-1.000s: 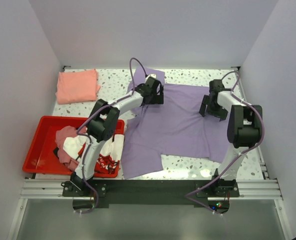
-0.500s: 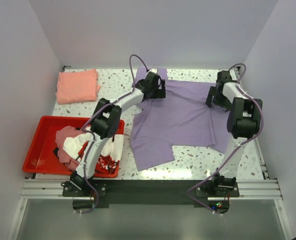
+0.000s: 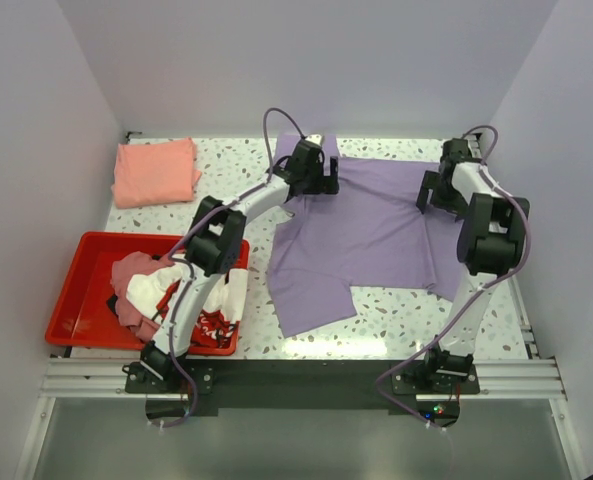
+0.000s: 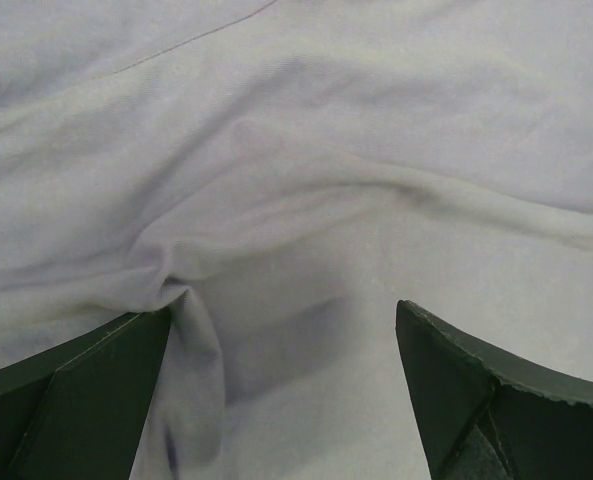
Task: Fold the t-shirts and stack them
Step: Flatten the tshirt out
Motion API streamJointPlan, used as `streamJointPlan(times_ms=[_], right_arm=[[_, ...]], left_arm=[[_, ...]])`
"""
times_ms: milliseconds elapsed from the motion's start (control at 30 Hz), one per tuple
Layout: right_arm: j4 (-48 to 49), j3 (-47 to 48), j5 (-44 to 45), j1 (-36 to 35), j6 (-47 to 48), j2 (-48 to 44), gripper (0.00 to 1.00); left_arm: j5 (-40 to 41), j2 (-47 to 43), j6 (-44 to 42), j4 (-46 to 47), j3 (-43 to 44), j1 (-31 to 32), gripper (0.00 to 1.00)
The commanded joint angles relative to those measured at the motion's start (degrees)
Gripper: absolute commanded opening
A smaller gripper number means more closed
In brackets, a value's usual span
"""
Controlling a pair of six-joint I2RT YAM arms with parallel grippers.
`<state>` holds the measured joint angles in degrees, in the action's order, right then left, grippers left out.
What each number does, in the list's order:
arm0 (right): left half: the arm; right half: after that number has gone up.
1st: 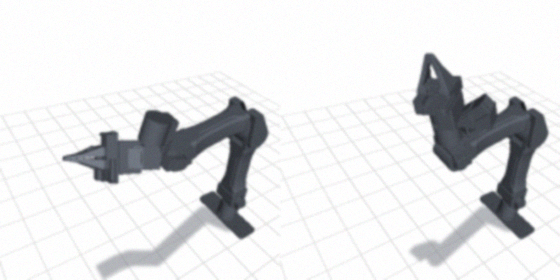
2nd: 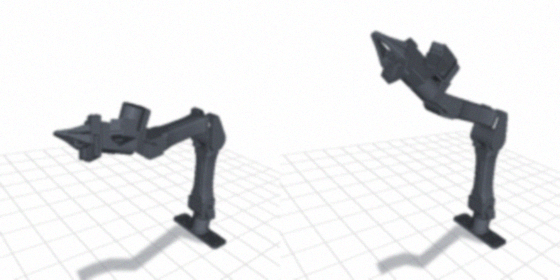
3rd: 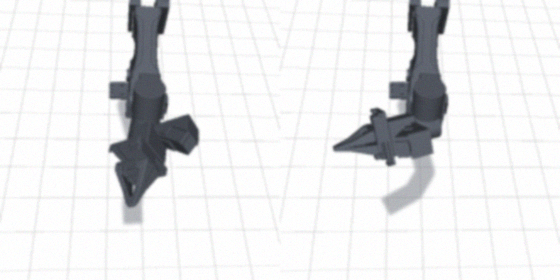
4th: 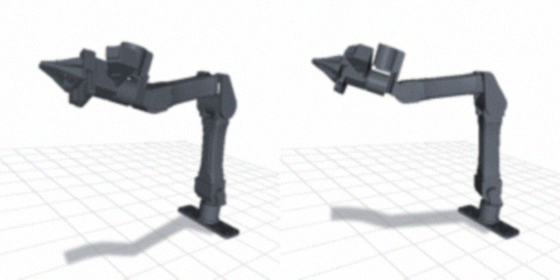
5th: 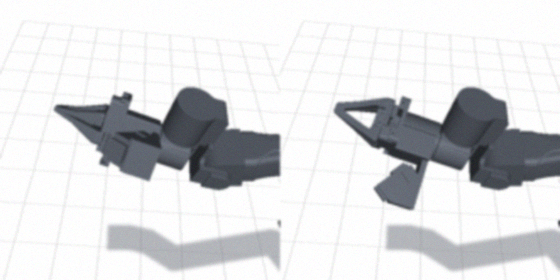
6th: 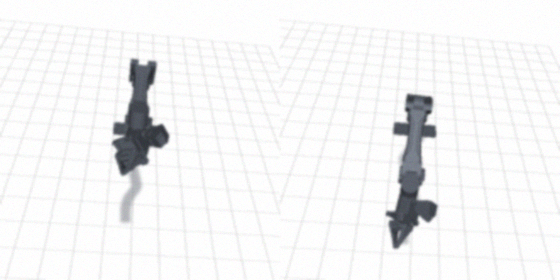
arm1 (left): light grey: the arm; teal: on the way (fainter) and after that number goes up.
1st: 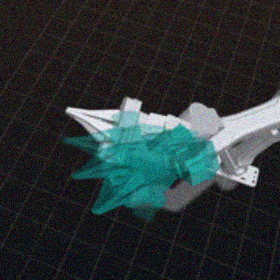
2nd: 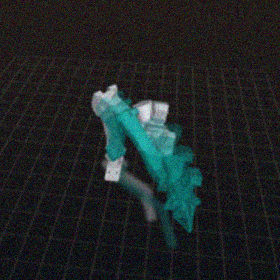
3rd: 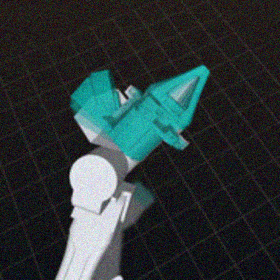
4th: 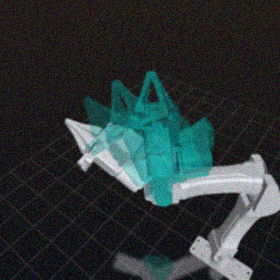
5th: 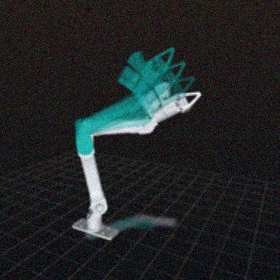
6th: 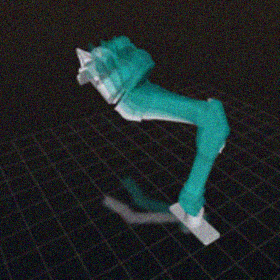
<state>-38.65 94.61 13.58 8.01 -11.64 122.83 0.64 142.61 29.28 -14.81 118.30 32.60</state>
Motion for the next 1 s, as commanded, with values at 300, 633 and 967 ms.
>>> streamJointPlan(times_ms=[300,633,967], right_arm=[[2.4,1.7,-13.2,0.3,1.3,-9.5,0.99],[2.4,16.0,-11.6,0.3,-0.8,5.1,0.99],[1.8,22.2,-7.3,0.3,-0.6,13.9,0.99]], left_arm=[[0.6,-14.4,-3.0,1.5,-8.1,4.3,1.00],[0.0,-18.8,2.2,5.7,-19.7,7.9,1.00],[-2.1,-18.6,6.5,8.1,-27.0,9.0,1.00]])
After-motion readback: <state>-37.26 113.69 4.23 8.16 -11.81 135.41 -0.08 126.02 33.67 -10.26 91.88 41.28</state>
